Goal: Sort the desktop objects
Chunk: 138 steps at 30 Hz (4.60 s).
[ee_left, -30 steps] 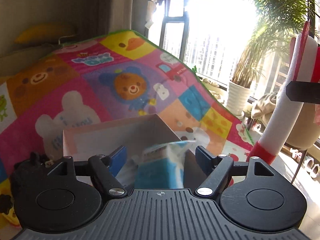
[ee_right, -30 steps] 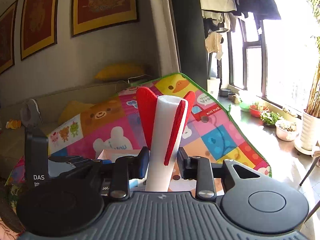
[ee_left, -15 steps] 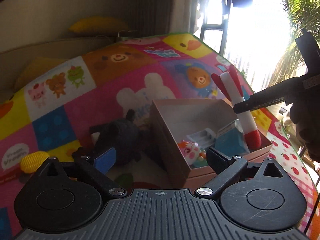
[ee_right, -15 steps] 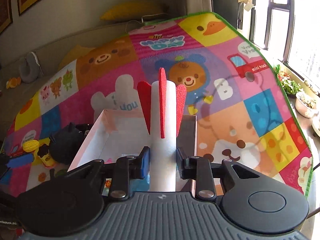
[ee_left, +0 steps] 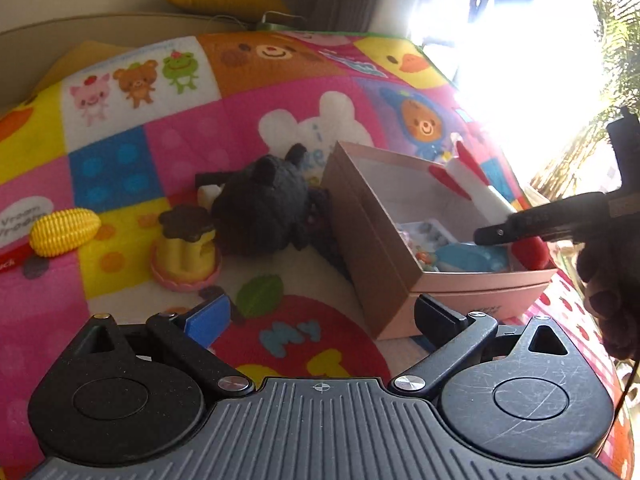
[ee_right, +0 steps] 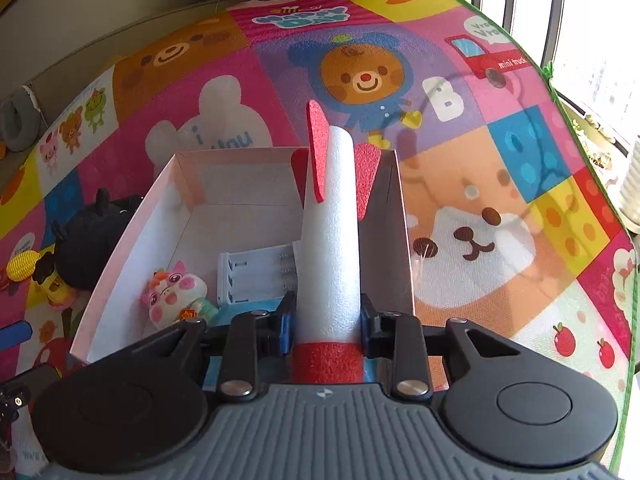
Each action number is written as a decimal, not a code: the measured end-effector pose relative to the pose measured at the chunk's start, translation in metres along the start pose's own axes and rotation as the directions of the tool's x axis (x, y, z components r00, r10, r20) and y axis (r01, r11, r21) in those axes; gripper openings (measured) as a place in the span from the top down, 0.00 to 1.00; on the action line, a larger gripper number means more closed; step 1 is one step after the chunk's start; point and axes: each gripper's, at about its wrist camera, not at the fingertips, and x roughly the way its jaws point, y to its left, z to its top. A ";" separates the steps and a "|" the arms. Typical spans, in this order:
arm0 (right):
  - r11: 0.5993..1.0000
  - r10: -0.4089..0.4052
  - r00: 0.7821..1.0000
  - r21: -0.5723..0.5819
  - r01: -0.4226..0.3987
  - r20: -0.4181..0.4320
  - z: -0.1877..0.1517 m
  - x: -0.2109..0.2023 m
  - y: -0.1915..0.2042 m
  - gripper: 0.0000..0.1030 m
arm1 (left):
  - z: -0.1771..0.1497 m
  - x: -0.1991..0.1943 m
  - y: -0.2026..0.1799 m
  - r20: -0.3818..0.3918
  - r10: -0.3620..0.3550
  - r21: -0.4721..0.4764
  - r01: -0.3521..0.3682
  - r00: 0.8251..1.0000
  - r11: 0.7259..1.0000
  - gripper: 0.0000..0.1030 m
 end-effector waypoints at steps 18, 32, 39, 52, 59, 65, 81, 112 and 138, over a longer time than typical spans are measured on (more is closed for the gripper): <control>1.000 0.015 0.998 -0.002 -0.014 0.068 -0.014 -0.045 -0.007 0.71 | -0.019 -0.019 0.015 -0.025 0.043 -0.068 -0.045 0.999 0.997 0.00; 0.992 0.095 0.995 0.088 -0.093 -0.015 -0.021 -0.009 0.007 0.71 | -0.027 -0.050 0.001 0.001 0.091 -0.017 -0.091 0.996 0.996 0.00; 1.000 -0.007 0.988 -0.021 0.011 0.155 -0.015 -0.051 0.008 0.63 | -0.033 -0.040 0.004 -0.039 0.090 -0.064 -0.092 0.995 0.994 0.00; 0.999 -0.014 0.998 0.034 0.011 0.064 -0.006 -0.006 0.002 0.86 | -0.042 -0.045 0.022 -0.037 0.152 -0.081 -0.155 0.988 0.985 0.00; 0.980 -0.191 0.957 -0.010 0.198 0.219 0.016 -0.002 0.004 0.86 | -0.045 -0.047 0.021 -0.025 0.127 -0.091 -0.129 0.992 0.987 0.00; 0.993 -0.117 0.981 -0.013 0.121 0.158 0.024 0.035 0.004 0.86 | -0.046 -0.044 0.022 -0.032 0.129 -0.079 -0.131 0.991 0.988 0.00; 0.948 0.275 0.959 -0.182 -0.259 0.065 0.044 -0.007 0.145 0.18 | -0.029 -0.053 0.055 0.064 0.207 -0.098 -0.200 0.976 0.975 0.00; 0.979 0.185 0.960 -0.122 -0.162 0.212 -0.104 -0.103 0.051 0.37 | 0.011 -0.007 0.007 0.076 0.119 0.026 -0.122 0.990 0.992 0.03; 0.991 0.052 0.960 0.102 -0.083 0.274 -0.192 -0.118 -0.011 0.13 | -0.036 -0.074 -0.110 0.173 0.087 0.529 -0.167 0.981 0.832 0.38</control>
